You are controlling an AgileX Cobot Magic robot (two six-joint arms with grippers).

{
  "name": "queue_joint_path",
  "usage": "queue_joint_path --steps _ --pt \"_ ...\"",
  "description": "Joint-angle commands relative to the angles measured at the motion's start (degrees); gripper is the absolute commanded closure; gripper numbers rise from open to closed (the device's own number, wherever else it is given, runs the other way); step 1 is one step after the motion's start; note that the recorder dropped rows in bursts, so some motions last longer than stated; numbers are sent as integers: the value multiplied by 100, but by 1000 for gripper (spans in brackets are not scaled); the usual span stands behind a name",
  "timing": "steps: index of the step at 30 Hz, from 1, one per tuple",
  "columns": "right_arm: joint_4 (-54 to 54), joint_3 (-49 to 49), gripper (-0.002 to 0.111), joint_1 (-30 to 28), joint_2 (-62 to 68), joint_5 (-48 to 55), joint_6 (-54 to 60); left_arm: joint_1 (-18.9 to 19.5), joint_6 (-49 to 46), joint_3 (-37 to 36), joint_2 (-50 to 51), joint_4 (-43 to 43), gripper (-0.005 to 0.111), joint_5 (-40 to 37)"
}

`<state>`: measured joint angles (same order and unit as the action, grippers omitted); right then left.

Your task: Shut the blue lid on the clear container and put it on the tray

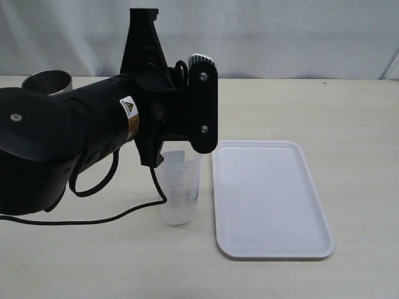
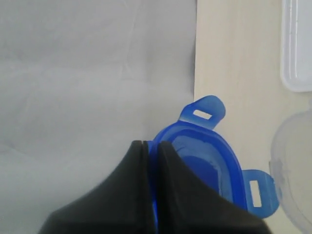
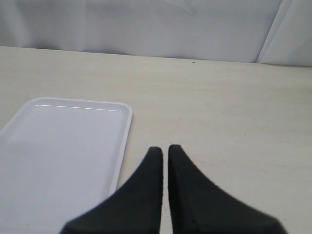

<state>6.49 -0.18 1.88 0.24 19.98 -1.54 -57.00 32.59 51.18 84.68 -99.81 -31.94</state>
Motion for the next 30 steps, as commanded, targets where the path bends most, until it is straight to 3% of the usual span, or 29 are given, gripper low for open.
queue_joint_path --steps 1,30 --pt "-4 18 104 -39 -24 -15 28 -34 58 -14 -9 -14 107 98" --pt "-4 18 104 -39 -24 -15 28 -34 224 -193 -9 -11 107 766"
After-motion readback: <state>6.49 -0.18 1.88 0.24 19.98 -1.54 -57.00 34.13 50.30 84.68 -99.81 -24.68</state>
